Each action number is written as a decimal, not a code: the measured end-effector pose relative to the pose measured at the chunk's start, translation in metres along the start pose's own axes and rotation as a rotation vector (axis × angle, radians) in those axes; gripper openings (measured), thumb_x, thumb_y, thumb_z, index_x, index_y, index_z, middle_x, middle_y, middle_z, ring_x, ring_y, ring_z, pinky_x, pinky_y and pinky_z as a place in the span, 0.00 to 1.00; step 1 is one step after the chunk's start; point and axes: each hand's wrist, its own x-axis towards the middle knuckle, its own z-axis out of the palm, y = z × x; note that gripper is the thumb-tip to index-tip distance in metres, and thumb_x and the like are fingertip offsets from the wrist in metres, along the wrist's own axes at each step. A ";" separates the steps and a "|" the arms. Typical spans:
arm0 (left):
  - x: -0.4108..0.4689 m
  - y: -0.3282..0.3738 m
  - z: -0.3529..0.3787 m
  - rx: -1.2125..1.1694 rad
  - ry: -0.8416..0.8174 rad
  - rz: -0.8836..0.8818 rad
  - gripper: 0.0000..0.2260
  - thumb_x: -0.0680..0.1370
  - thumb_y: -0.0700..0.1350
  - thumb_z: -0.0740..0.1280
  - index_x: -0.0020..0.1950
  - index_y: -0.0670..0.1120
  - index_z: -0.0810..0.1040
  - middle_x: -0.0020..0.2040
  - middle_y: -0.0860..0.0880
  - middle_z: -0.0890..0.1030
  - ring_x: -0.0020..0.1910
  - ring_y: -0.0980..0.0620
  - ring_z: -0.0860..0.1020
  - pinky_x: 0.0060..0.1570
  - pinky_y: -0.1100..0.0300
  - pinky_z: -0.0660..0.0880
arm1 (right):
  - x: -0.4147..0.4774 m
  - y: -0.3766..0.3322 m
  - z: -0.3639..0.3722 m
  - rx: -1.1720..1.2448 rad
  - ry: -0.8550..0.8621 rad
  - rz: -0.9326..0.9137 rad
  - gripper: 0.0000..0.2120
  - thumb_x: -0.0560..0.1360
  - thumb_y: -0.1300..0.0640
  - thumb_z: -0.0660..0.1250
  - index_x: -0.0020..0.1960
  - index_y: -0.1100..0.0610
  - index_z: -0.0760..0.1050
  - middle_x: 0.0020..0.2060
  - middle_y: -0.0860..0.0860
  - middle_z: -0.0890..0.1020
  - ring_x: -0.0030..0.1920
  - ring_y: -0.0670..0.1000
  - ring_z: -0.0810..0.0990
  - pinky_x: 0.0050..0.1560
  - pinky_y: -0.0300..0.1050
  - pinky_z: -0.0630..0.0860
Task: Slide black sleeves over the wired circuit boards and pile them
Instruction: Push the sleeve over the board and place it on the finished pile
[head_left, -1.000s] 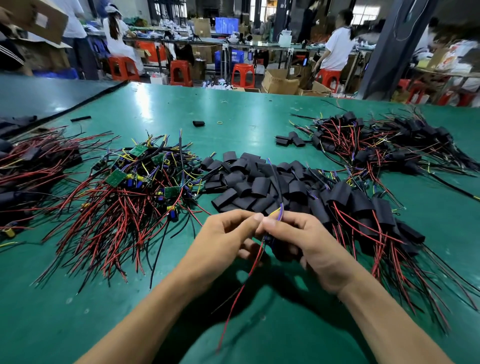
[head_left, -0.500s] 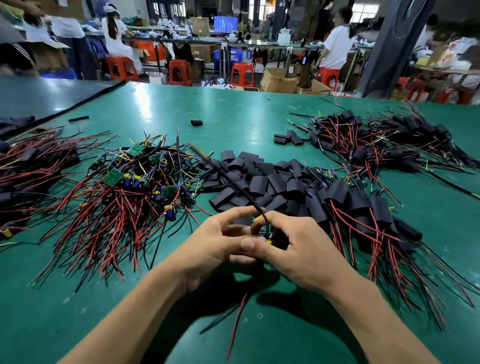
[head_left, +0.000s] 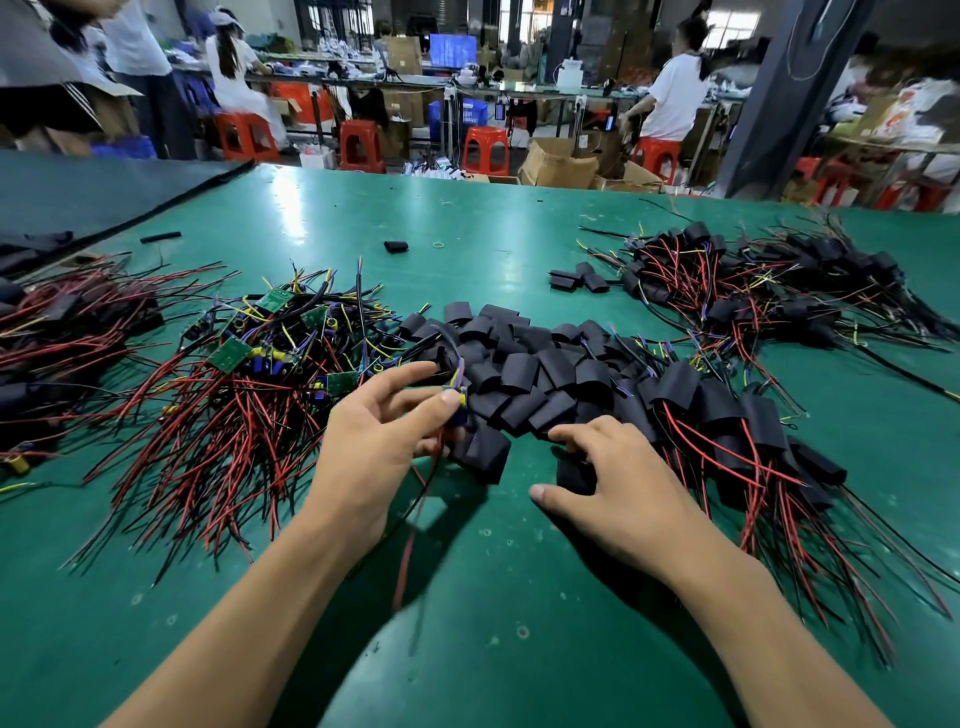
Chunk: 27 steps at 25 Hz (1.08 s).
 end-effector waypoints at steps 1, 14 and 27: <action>0.000 0.002 0.000 -0.084 0.004 -0.013 0.18 0.70 0.39 0.74 0.59 0.42 0.79 0.43 0.47 0.86 0.36 0.50 0.83 0.38 0.60 0.80 | 0.000 0.001 -0.001 0.004 0.002 0.022 0.31 0.70 0.36 0.70 0.69 0.46 0.72 0.57 0.44 0.74 0.63 0.48 0.71 0.65 0.48 0.70; 0.003 0.004 -0.002 -0.103 0.005 -0.105 0.14 0.66 0.42 0.75 0.50 0.43 0.82 0.41 0.47 0.84 0.37 0.52 0.81 0.38 0.61 0.78 | 0.000 0.001 -0.012 0.335 0.141 0.116 0.11 0.70 0.51 0.77 0.51 0.48 0.81 0.45 0.43 0.84 0.46 0.43 0.81 0.50 0.35 0.75; 0.002 0.009 0.000 -0.313 0.145 -0.018 0.08 0.72 0.35 0.73 0.43 0.41 0.74 0.36 0.43 0.83 0.40 0.45 0.85 0.43 0.59 0.82 | 0.011 -0.002 -0.017 1.561 0.393 0.307 0.12 0.64 0.58 0.76 0.46 0.57 0.78 0.40 0.55 0.86 0.43 0.55 0.86 0.44 0.42 0.83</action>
